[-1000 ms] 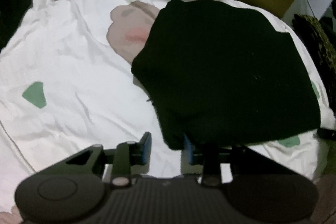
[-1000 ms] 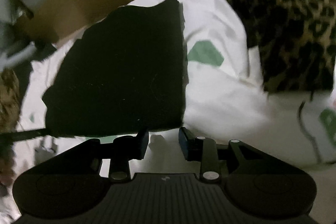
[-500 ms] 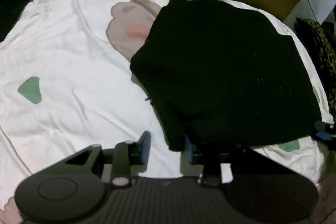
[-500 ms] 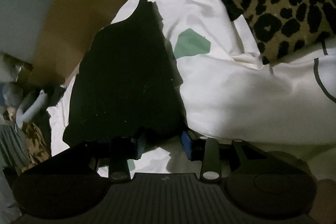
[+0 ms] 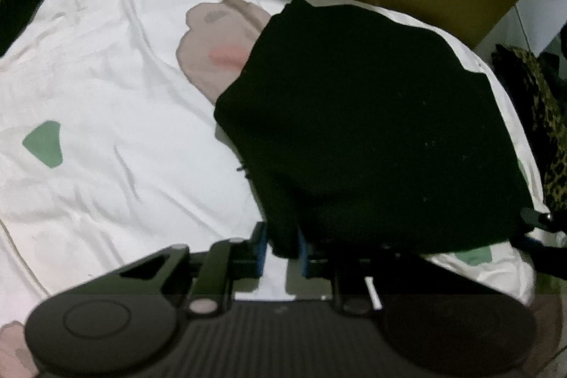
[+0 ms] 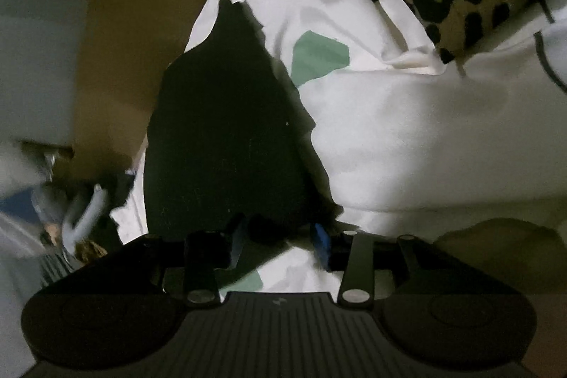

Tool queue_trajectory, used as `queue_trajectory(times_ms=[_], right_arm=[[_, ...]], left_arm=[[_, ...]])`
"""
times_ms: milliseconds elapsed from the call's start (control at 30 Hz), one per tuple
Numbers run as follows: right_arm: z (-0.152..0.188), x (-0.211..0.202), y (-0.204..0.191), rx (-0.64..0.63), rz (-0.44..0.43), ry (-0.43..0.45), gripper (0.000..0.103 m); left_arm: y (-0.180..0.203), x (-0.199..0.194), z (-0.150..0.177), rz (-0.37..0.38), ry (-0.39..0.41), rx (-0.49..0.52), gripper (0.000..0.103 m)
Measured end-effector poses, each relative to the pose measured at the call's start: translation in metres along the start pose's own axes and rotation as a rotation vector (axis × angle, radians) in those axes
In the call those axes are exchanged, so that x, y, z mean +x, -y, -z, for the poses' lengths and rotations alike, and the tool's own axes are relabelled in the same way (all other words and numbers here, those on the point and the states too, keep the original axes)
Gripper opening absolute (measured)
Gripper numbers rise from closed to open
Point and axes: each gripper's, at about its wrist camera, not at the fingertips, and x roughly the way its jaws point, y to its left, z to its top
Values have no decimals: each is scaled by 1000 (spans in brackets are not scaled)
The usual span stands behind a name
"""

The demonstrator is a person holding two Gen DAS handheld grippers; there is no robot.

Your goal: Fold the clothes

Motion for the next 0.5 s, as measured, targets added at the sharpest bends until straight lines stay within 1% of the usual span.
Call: queue_trajectory(times_ms=[133,167,233,300,400,500], right_arm=[[-4,5,-5,10,-7,17,43],[-5,5,-6,15,-11,23,42],[-5,3,-8,28,-24,31,36],[-5,3,-8,47,-37,28,36],[-3,10,-6,35,-13,10,36],[-1,14,-3,51,-18,4,38]], left_arm=[[-7,-1,1,23,-3,-32,22],[-9,-2,1,27,-4,-36,25],[-12,-3,1,34,-5,-42,27],[-12,-3,3,36,-2,-45,28],[-8,0,3,28,7,-44,29],[-7,3,0,32,15,-32,30]])
